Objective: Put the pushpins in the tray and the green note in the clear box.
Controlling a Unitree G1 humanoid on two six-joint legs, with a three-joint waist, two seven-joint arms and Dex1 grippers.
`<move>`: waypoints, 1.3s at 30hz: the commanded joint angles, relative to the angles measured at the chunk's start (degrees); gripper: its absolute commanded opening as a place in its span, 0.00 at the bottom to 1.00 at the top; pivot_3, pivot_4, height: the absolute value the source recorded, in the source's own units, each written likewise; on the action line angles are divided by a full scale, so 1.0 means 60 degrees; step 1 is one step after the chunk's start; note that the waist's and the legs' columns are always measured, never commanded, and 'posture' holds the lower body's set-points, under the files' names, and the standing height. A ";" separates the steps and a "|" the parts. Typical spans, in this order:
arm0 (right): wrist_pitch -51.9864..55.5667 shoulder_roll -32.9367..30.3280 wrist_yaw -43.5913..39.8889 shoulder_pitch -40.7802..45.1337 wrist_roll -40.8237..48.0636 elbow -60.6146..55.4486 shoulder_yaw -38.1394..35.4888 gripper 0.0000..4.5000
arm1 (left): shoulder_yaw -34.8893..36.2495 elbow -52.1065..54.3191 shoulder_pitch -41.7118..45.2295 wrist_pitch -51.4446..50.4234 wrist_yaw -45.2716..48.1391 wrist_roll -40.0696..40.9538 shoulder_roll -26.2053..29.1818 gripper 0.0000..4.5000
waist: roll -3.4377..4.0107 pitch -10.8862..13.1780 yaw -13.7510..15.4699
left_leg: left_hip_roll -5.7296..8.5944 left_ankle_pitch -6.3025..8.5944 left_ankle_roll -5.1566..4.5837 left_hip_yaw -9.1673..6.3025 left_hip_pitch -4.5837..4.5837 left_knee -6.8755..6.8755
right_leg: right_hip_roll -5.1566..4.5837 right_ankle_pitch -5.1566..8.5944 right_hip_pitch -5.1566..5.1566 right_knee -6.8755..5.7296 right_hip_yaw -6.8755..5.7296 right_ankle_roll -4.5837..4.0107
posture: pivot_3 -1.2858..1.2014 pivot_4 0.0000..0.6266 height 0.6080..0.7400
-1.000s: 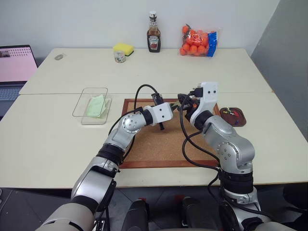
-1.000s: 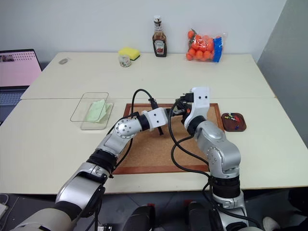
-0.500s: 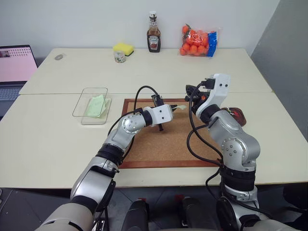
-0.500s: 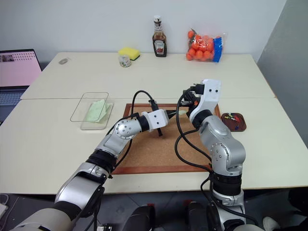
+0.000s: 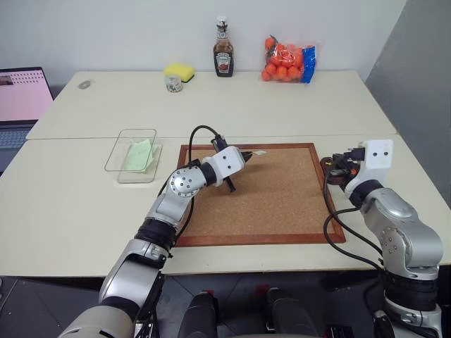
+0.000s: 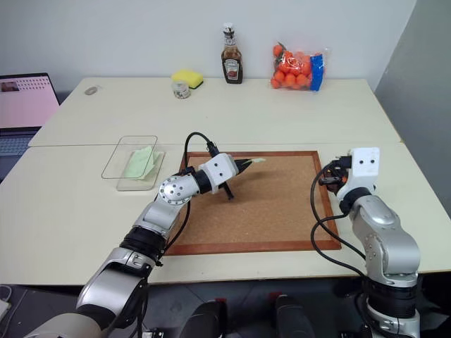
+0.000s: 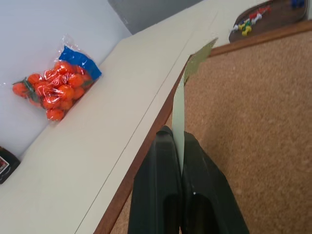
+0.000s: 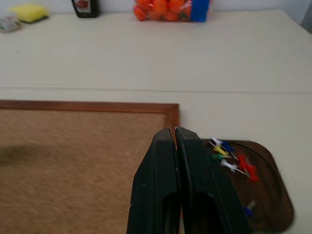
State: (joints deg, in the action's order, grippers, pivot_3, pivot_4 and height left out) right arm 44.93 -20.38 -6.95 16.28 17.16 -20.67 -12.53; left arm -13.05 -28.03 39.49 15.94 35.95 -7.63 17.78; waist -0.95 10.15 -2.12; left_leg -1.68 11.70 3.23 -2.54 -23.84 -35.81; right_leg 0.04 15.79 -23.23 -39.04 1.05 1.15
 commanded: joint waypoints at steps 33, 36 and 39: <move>-0.2971 -0.0103 -0.2041 0.0123 -0.0245 0.0161 0.1165 0.76 | 0.1757 0.3329 -0.0545 -0.3065 -0.0298 0.1016 0.1151 0.00 | -0.0002 0.0006 0.0027 | 0.0000 0.0000 0.0000 0.0004 -0.0004 -0.0003 | -0.0001 -0.0001 0.0000 0.0000 0.0007 0.0000 | 0.52 0.24 1.00; -0.2889 -0.0099 -0.2891 0.0408 0.0380 -0.0718 0.1780 0.76 | 0.2496 0.4078 -0.0762 -0.4476 -0.0674 0.1153 0.1556 0.00 | -0.0001 0.0007 0.0011 | -0.0003 0.0000 0.0000 0.0001 -0.0001 -0.0004 | -0.0001 0.0000 0.0000 -0.0001 0.0004 0.0001 | 0.52 0.24 1.00; -0.2545 -0.0095 -0.3692 0.1075 0.0953 -0.0954 0.2426 0.76 | 0.3224 0.4525 -0.0994 -0.5660 -0.1239 0.1188 0.1851 0.00 | -0.0006 0.0009 -0.0007 | -0.0005 0.0000 0.0000 -0.0004 0.0003 -0.0006 | 0.0000 0.0000 0.0002 -0.0002 0.0001 0.0001 | 0.52 0.24 1.00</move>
State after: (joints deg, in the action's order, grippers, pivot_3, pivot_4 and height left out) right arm 28.50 -21.03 -25.51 19.72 19.66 -23.47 0.25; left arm 2.60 -4.52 34.00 -13.27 31.36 -1.21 27.63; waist -0.99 10.20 -2.17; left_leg -1.70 11.70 3.23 -2.60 -23.84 -35.86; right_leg 0.03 15.79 -23.21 -39.05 1.01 1.16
